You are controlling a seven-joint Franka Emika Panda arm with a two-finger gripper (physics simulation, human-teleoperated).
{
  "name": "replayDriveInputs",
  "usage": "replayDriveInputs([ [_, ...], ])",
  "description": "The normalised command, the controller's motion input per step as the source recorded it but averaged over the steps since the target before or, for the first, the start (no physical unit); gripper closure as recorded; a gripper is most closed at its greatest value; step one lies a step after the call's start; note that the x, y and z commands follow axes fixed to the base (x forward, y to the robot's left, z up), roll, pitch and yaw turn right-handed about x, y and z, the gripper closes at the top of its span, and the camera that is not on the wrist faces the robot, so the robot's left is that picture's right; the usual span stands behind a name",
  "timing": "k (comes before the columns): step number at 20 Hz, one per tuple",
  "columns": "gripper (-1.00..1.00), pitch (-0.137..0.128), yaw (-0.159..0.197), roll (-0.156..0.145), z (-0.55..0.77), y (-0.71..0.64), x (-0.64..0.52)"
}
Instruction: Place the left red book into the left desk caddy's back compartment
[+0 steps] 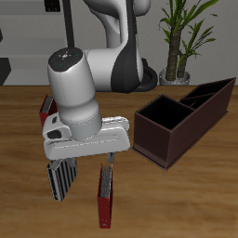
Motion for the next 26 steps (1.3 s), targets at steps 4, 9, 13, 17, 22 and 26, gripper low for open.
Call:
replayDriveInputs([
  [4, -1.0, 0.009, 0.019, 0.014, -0.18, 0.07, 0.08],
  [9, -1.0, 0.01, 0.007, 0.008, -0.13, 0.08, 0.04],
  [13, -1.0, 0.016, 0.011, 0.03, -0.16, 0.15, 0.09],
  [17, -1.0, 0.011, 0.009, 0.007, -0.14, 0.02, 0.06],
  [22, -1.0, 0.026, 0.018, 0.023, -0.28, 0.05, 0.06],
  [26, -1.0, 0.042, 0.018, 0.01, -0.33, 0.02, 0.03],
])
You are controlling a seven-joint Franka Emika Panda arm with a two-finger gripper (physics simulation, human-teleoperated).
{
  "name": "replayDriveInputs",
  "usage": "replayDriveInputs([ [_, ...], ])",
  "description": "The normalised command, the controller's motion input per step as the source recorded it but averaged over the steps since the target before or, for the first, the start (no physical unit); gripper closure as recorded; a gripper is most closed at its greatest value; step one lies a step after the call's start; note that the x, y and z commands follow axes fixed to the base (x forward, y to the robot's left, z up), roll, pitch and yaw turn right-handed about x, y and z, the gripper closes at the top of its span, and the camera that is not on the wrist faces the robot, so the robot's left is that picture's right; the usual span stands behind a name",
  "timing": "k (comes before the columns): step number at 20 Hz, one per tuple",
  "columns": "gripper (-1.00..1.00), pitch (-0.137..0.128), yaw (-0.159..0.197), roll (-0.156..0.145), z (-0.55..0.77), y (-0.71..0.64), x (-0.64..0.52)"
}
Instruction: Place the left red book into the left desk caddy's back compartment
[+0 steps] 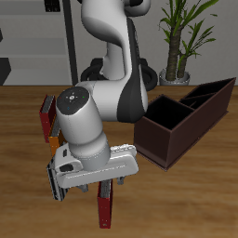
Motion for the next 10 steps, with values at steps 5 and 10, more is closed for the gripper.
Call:
replayDriveInputs([
  [5, -1.0, 0.03, 0.003, 0.042, -0.22, 0.08, 0.04],
  [10, 1.0, 0.031, 0.003, 0.047, -0.26, 0.17, 0.03],
])
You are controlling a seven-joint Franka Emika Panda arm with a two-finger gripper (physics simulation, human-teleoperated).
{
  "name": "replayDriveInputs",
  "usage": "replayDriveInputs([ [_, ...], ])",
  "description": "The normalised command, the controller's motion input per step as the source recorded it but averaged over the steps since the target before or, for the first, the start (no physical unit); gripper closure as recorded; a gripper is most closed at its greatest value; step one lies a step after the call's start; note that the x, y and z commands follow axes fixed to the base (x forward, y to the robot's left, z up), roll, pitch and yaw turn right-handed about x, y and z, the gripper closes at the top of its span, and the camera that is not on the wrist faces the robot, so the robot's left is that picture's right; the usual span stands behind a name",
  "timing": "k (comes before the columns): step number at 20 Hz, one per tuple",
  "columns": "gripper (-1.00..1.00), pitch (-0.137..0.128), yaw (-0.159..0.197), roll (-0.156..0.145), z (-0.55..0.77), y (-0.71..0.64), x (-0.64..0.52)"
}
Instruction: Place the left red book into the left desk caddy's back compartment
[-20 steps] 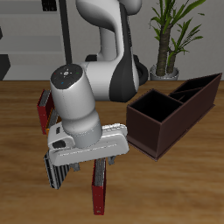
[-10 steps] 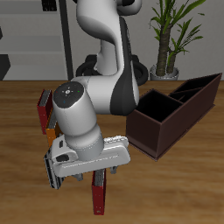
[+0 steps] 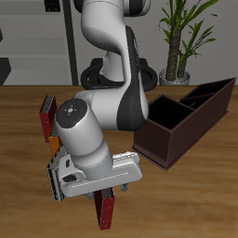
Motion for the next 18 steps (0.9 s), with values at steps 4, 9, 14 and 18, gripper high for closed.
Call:
replayDriveInputs([
  [4, 1.0, -0.003, -0.001, 0.016, 0.0, 0.03, 0.01],
  [9, 1.0, -0.024, -0.026, -0.003, 0.2, 0.03, -0.03],
  [14, 1.0, -0.043, -0.017, 0.015, 0.37, 0.12, -0.1],
  [18, 1.0, -0.073, 0.005, 0.047, 0.58, 0.28, -0.19],
])
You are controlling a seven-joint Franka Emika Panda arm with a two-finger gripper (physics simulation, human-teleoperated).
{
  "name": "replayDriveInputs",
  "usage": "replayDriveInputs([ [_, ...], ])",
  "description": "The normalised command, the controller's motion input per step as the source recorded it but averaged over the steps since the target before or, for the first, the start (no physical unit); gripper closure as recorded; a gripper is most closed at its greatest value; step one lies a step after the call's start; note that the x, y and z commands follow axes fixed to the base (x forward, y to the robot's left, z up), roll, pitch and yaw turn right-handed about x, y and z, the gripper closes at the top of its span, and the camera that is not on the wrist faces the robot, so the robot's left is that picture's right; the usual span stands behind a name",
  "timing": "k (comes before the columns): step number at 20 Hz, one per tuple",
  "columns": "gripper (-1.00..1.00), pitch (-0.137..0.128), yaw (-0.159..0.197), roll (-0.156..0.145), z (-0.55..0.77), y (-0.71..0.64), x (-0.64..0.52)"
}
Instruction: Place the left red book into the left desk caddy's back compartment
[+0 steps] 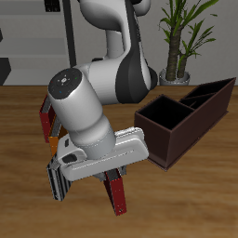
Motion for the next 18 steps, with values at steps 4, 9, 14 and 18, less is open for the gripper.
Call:
replayDriveInputs([
  [4, 1.0, -0.08, -0.023, 0.032, 0.73, 0.33, -0.31],
  [9, 1.0, -0.078, -0.04, 0.052, 0.69, 0.29, -0.32],
  [14, 1.0, -0.039, -0.067, 0.058, 0.56, 0.4, -0.43],
  [18, 1.0, -0.047, -0.01, 0.055, 0.38, 0.35, -0.39],
])
